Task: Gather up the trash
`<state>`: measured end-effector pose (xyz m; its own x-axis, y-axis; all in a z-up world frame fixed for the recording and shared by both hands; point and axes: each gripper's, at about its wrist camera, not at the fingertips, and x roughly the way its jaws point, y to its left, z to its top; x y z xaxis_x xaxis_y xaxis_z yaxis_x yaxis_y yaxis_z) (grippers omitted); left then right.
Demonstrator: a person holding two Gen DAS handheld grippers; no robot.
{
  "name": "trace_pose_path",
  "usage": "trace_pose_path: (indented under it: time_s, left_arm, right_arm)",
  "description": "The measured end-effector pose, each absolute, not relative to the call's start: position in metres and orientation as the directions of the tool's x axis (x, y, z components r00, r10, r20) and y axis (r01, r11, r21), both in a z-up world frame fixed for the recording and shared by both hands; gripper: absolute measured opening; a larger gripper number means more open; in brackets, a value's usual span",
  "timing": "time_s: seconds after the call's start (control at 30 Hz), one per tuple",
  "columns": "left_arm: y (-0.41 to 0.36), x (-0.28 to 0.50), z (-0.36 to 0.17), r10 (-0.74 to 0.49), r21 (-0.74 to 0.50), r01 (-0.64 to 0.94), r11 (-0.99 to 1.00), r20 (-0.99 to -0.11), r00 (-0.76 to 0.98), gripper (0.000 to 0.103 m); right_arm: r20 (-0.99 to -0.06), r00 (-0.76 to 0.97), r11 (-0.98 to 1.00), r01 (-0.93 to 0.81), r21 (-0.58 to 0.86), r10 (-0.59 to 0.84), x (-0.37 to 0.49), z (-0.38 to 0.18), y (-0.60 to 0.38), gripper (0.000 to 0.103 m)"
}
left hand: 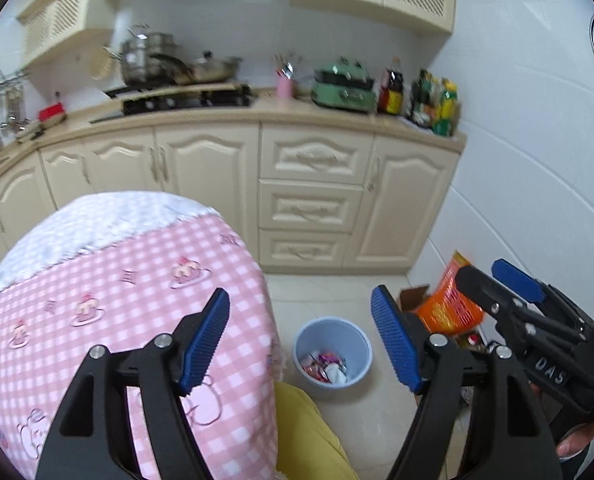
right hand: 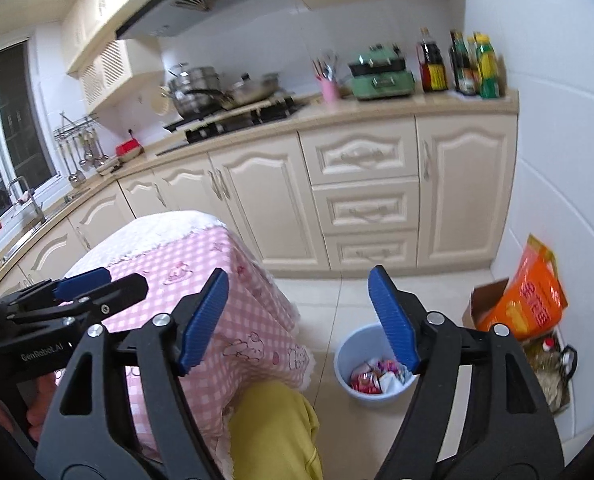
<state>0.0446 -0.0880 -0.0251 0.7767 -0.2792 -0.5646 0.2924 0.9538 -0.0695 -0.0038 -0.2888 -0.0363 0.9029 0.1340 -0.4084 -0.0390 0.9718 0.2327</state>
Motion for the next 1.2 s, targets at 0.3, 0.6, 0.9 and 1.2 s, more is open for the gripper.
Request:
trace_pose_path:
  time_s: [0.3,0.6,0.9,1.2]
  left_arm:
    - [-0.079,0.003,0.005,-0.247,-0.039,0.258,0.965,-0.449,0.859,0.076]
    - [-0.07,-0.017,0.019,-0.169,-0.021,0.175,0.984,-0.384,0.908,0.085]
    - [-0.067,-0.023,0.024,-0.156,-0.019,0.161,0.987,-0.365,0.918,0.089]
    - [-0.065,-0.023,0.022,-0.158,-0.017,0.164,0.986,-0.377,0.913,0.092]
  right_arm:
    - [-0.322,0.94,0.985,-0.059,0.163,0.109,-0.028,-0.016,-0.268,0.087]
    - [-0.302,0.943,0.98,-0.083,0.183,0.136,-0.037,-0.012,-0.266,0.089]
    - [-0.304,0.942,0.979,-0.087,0.186,0.142,-0.038,-0.011,-0.262,0.09]
    - [-0.308,0.941,0.979,-0.083,0.189,0.139,-0.039,-0.012,-0.26,0.09]
